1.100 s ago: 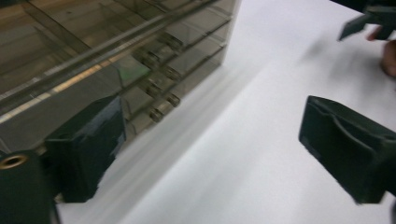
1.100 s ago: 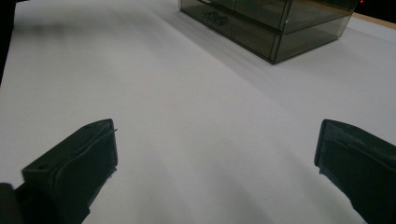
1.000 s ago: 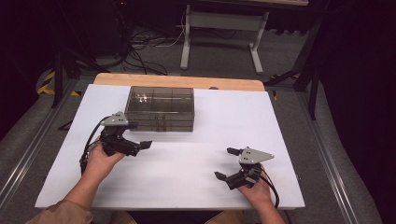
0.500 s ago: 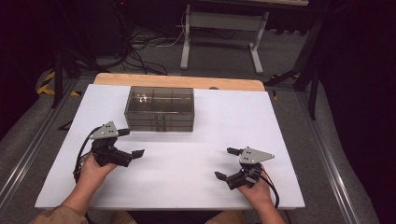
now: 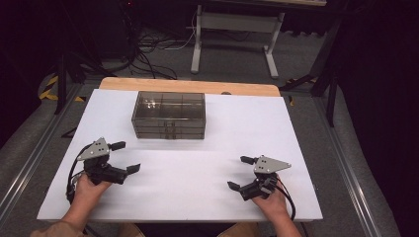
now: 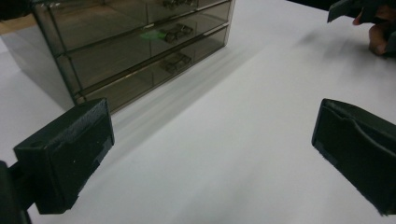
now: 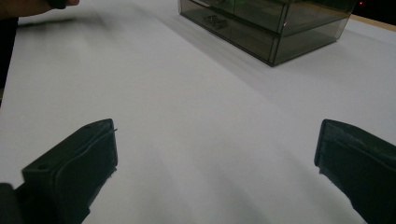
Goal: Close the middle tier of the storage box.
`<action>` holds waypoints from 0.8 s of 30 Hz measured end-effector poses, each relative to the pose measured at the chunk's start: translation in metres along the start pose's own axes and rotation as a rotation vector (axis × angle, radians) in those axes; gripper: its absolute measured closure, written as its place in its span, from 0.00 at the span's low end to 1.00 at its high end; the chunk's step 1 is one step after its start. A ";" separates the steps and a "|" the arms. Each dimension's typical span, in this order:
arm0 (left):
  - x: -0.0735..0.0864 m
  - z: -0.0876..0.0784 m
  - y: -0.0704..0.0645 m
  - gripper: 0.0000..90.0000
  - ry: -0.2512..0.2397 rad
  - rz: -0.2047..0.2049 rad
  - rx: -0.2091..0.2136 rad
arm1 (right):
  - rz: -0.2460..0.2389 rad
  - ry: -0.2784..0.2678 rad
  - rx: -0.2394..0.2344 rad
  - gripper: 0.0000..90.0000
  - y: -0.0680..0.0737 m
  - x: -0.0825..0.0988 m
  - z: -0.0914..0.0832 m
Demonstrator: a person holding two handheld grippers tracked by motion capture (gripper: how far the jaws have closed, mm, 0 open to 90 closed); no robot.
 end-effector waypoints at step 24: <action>0.016 -0.008 0.005 0.00 -0.061 -0.022 -0.035 | 0.028 -0.026 -0.008 0.00 -0.002 -0.002 -0.004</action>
Point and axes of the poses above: each handheld gripper's, and its own axes: z roughly forward along the jaws, x roughly out of its underside, y roughly to its left, the point moved 9 cm from there along z, roughly forward along the jaws, and after that the axes turned 6 degrees about x, right-handed, at the moved point
